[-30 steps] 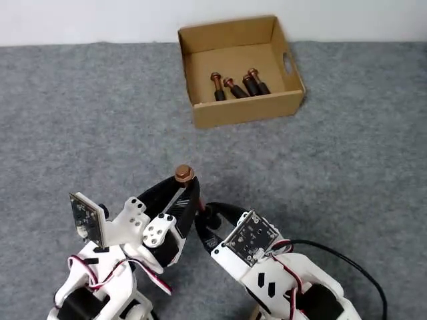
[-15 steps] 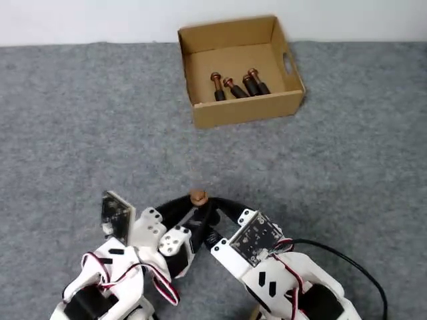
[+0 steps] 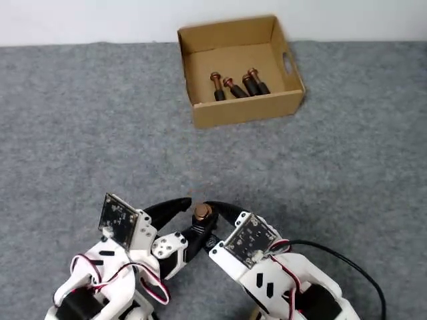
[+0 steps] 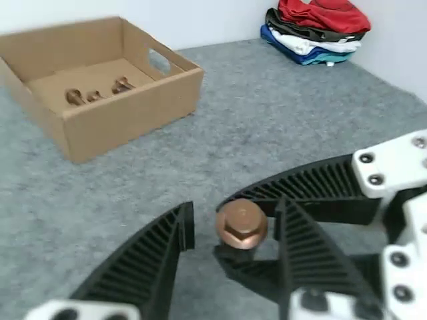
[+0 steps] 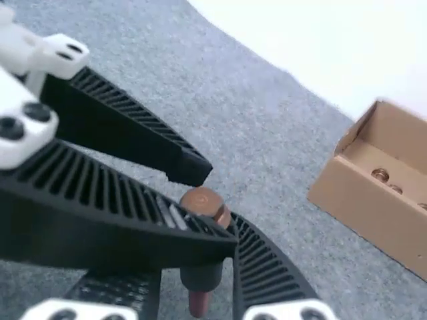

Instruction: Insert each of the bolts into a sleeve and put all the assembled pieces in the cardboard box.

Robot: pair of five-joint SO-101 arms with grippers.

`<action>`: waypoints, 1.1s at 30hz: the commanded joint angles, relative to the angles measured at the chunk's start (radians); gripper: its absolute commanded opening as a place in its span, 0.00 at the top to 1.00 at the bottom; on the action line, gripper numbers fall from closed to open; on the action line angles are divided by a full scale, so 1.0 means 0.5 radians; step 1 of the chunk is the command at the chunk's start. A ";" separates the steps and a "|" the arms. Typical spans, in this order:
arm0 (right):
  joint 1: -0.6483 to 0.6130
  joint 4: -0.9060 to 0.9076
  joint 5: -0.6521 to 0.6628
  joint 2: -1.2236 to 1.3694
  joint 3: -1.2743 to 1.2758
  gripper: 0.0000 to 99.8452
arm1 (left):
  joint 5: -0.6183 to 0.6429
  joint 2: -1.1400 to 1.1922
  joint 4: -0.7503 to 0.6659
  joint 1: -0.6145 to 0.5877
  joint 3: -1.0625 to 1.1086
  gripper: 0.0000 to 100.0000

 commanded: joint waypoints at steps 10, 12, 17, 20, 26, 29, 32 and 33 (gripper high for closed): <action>0.410 -0.066 -0.117 -0.029 -0.071 0.99 | -0.199 0.015 -0.055 -0.442 -0.348 0.81; 0.652 -0.066 -0.288 -0.020 -0.104 0.99 | -0.199 0.015 -0.175 -0.620 -0.351 0.89; 1.097 -0.060 -0.552 -0.014 -0.187 0.99 | -0.209 0.015 -0.279 -0.985 -0.158 0.99; 1.229 0.014 -0.654 -0.011 -0.227 0.99 | -0.203 0.015 -0.454 -1.212 0.173 0.99; 1.235 0.207 -0.838 0.311 -0.457 0.99 | -0.212 0.034 -0.905 -1.452 0.833 0.99; 1.235 0.204 -0.856 0.649 -0.687 0.99 | -0.209 0.028 -0.822 -1.424 0.818 0.99; 1.235 0.204 -0.856 1.008 -0.954 0.99 | -0.209 0.031 -0.746 -1.390 0.821 0.99; 1.235 0.204 -0.859 1.131 -1.053 0.99 | -0.203 0.034 -0.694 -1.387 0.821 0.99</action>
